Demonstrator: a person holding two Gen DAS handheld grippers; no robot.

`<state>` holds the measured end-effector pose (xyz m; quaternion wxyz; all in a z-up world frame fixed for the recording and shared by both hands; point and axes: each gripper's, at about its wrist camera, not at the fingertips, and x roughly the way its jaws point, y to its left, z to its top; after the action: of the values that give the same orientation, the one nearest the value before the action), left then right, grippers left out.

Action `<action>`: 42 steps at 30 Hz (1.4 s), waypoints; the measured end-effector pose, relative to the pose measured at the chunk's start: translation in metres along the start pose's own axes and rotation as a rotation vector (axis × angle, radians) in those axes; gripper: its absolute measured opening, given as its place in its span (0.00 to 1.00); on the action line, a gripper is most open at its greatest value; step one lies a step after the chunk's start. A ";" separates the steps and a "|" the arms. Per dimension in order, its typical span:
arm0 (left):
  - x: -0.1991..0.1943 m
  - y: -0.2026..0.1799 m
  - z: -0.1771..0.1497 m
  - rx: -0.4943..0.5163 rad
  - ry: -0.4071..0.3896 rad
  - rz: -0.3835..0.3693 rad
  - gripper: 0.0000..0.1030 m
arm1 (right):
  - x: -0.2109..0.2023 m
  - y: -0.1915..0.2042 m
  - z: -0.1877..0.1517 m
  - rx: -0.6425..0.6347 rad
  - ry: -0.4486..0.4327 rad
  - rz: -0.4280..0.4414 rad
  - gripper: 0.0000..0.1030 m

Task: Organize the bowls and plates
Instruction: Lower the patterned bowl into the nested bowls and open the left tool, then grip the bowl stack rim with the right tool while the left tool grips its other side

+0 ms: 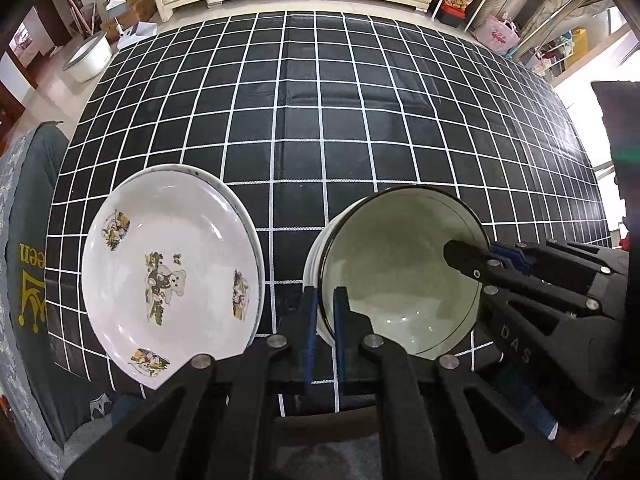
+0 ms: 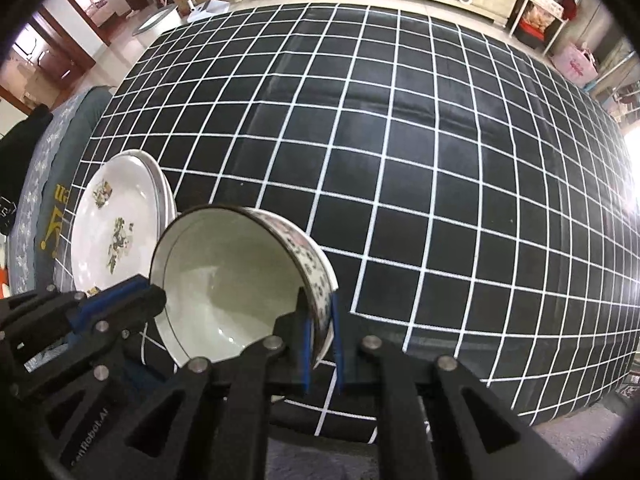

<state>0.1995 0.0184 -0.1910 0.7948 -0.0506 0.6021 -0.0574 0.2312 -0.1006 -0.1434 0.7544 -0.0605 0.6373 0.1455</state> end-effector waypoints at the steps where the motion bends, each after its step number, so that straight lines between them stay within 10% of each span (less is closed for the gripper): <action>1: -0.001 0.001 0.000 -0.002 -0.001 -0.007 0.07 | 0.000 -0.001 0.000 0.001 0.004 0.008 0.13; 10: -0.018 0.008 -0.004 -0.013 -0.052 -0.036 0.09 | -0.014 -0.010 -0.013 0.031 -0.006 0.005 0.44; 12: -0.022 0.010 -0.006 -0.018 -0.065 -0.043 0.23 | -0.019 -0.014 -0.013 0.047 -0.033 0.008 0.53; 25: -0.022 0.017 -0.009 -0.001 -0.096 -0.049 0.29 | -0.012 -0.037 -0.012 0.125 -0.059 0.070 0.59; 42: -0.006 0.025 -0.007 0.115 -0.043 -0.290 0.50 | -0.013 -0.024 -0.034 0.120 -0.111 0.140 0.64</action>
<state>0.1917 0.0442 -0.1908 0.7924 -0.0927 0.5671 -0.2049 0.2039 -0.1350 -0.1390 0.7787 0.0375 0.6047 0.1626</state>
